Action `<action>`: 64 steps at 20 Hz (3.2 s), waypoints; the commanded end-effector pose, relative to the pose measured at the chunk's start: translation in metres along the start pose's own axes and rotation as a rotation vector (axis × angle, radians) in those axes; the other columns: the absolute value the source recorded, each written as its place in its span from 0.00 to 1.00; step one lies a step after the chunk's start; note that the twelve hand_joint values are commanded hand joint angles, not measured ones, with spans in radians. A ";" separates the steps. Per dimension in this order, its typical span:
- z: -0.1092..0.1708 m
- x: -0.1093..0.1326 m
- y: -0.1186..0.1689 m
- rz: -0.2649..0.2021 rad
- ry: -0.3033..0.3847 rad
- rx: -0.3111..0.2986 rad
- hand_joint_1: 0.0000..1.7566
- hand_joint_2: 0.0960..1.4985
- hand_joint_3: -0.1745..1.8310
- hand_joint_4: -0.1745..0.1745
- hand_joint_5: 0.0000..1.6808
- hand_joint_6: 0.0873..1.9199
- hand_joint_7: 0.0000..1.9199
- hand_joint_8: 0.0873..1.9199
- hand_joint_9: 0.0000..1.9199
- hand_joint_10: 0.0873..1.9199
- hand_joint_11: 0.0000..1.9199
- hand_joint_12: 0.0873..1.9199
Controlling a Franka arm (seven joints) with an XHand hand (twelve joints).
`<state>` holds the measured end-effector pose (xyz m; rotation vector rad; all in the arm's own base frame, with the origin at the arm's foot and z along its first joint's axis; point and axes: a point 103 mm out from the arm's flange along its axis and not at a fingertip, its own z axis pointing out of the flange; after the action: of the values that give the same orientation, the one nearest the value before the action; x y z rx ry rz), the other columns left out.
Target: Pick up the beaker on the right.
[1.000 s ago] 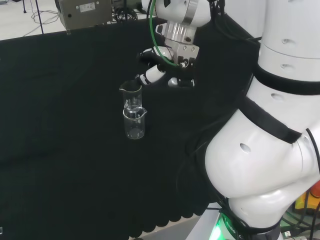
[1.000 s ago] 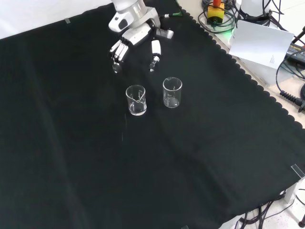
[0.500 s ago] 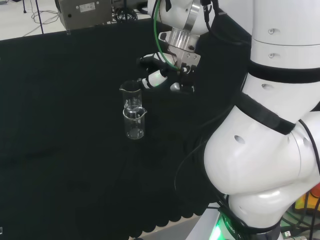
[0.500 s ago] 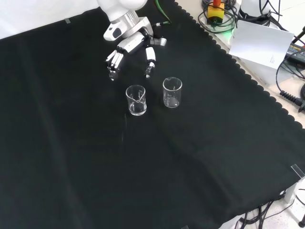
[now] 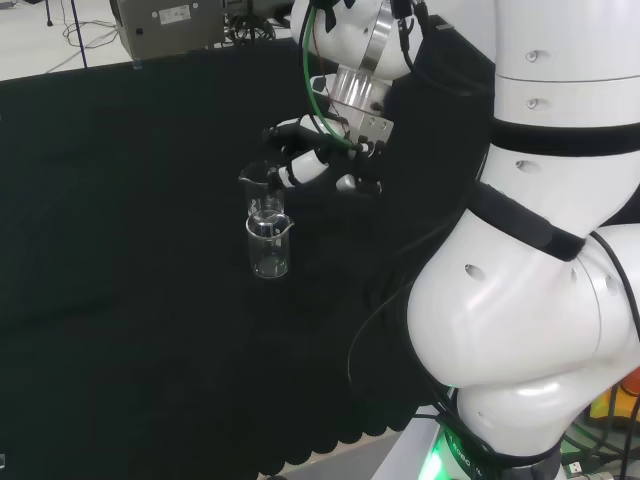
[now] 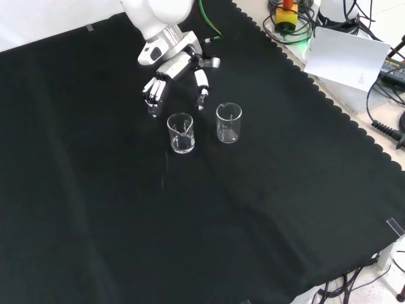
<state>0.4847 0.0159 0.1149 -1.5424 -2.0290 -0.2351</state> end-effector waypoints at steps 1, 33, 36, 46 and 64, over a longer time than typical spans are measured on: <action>0.014 0.006 0.007 -0.051 0.004 0.017 0.48 0.34 0.39 0.43 0.26 0.00 0.12 0.32 0.20 0.31 0.00 0.72; 0.037 0.001 0.023 -0.070 0.185 -0.042 0.54 0.29 0.42 0.43 0.27 0.00 0.12 0.32 0.20 0.30 0.00 0.71; 0.039 -0.001 0.024 -0.074 0.201 -0.045 0.54 0.29 0.42 0.43 0.27 0.00 0.12 0.32 0.20 0.30 0.01 0.71; 0.044 -0.002 0.029 -0.113 0.232 -0.045 0.54 0.29 0.42 0.44 0.27 0.00 0.13 0.32 0.21 0.30 0.01 0.71; 0.056 -0.014 0.034 -0.100 0.322 -0.044 0.55 0.28 0.42 0.44 0.32 0.00 0.17 0.33 0.24 0.30 0.04 0.71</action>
<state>0.4980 0.0445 0.0583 -1.3590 -1.8719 -0.5136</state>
